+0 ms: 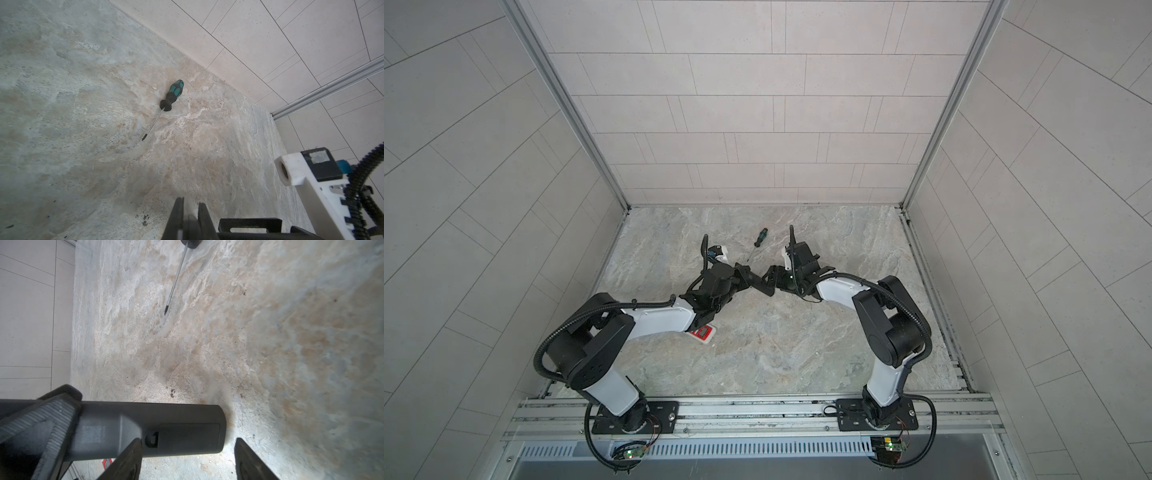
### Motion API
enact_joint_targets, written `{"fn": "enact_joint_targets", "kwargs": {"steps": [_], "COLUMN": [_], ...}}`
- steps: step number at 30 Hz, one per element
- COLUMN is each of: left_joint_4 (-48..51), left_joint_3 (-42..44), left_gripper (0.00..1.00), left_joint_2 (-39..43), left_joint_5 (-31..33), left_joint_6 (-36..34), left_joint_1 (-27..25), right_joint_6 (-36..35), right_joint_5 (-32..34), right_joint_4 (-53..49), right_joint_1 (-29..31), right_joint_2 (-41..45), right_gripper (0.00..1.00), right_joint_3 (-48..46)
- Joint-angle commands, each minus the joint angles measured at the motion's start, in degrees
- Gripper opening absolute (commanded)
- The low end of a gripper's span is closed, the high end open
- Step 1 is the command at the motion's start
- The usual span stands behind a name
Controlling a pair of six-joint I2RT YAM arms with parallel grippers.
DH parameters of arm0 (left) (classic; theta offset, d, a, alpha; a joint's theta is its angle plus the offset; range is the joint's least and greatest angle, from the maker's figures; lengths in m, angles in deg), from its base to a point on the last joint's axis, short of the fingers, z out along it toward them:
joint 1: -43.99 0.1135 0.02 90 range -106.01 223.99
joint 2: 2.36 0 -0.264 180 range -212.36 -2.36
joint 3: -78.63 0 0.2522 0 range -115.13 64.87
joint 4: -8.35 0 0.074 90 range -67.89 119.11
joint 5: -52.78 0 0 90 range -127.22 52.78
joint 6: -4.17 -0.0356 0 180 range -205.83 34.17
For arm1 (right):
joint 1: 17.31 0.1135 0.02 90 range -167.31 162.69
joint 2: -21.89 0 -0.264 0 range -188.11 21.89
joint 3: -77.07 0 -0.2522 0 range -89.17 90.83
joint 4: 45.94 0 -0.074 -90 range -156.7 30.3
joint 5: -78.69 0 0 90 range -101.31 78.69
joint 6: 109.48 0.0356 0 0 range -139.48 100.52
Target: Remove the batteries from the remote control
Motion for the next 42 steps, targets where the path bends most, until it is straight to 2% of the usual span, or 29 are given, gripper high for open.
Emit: {"fn": "enact_joint_targets", "kwargs": {"steps": [1,20,27,31,42], "left_joint_4": [8.88,9.88,10.03,10.4,11.74], "left_joint_3": [0.69,-0.94,-1.17,-1.91,-2.9], "left_gripper": [0.0,0.0,0.0,0.0,0.0], "left_joint_2": [-1.26,-2.38,-2.16,-2.04,-0.8], "left_joint_5": [-0.43,-1.57,-2.05,-2.66,-3.29], "left_joint_6": [-2.53,-2.71,-2.86,-3.06,-3.15], "left_joint_1": [-0.05,-0.05,-0.05,-0.05,-0.1], "right_joint_6": [0.35,2.03,1.95,1.22,1.28], "right_joint_5": [0.2,-2.25,-0.18,2.41,15.96], "right_joint_4": [-0.17,2.94,0.05,-2.66,-16.69], "right_joint_1": [0.28,0.83,1.21,2.62,8.85], "right_joint_2": [-1.27,-2.89,-4.91,-5.29,-5.85], "right_gripper": [0.71,0.71,0.71,0.71,0.7], "right_joint_3": [0.89,1.12,2.26,3.87,9.16]}}
